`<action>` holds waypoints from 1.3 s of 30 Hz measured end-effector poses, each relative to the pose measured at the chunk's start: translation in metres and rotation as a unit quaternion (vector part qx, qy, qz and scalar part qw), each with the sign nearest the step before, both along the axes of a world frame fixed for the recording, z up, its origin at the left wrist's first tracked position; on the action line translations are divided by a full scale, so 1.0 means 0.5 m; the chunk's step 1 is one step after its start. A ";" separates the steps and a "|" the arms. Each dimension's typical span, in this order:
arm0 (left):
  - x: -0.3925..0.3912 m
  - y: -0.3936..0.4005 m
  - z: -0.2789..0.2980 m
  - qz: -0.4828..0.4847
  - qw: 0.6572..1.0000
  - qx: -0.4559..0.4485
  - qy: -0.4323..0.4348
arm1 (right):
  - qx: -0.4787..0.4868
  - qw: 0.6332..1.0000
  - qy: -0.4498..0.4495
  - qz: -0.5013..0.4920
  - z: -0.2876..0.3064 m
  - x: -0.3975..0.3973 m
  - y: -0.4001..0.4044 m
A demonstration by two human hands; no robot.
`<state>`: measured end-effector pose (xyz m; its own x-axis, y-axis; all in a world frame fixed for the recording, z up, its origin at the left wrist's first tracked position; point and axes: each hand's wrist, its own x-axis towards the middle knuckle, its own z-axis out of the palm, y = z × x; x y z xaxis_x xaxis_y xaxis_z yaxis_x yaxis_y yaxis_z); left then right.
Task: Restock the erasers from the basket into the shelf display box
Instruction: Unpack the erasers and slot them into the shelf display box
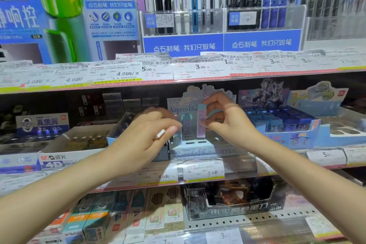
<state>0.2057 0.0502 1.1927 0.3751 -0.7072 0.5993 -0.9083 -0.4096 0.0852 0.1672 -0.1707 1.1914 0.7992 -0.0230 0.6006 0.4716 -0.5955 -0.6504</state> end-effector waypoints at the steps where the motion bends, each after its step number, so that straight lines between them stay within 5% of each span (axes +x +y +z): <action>1: 0.006 0.001 -0.003 0.003 1.000 0.026 -0.001 | -0.010 1.000 -0.007 -0.010 -0.006 0.009 0.001; 12: 0.023 0.002 -0.007 -0.028 0.991 0.117 0.065 | -0.082 0.996 -0.035 -0.030 -0.023 0.059 0.013; 20: 0.031 0.001 0.000 -0.034 0.990 0.121 0.068 | -0.088 0.996 0.021 0.007 -0.026 0.075 0.020; 29: 0.025 0.000 0.000 -0.033 0.990 0.113 0.080 | -0.151 0.987 -0.034 -0.044 -0.030 0.078 0.007; 39: -0.006 -0.011 0.018 -0.040 0.998 -0.011 0.039 | -0.096 0.993 -0.044 -0.046 -0.023 0.030 0.023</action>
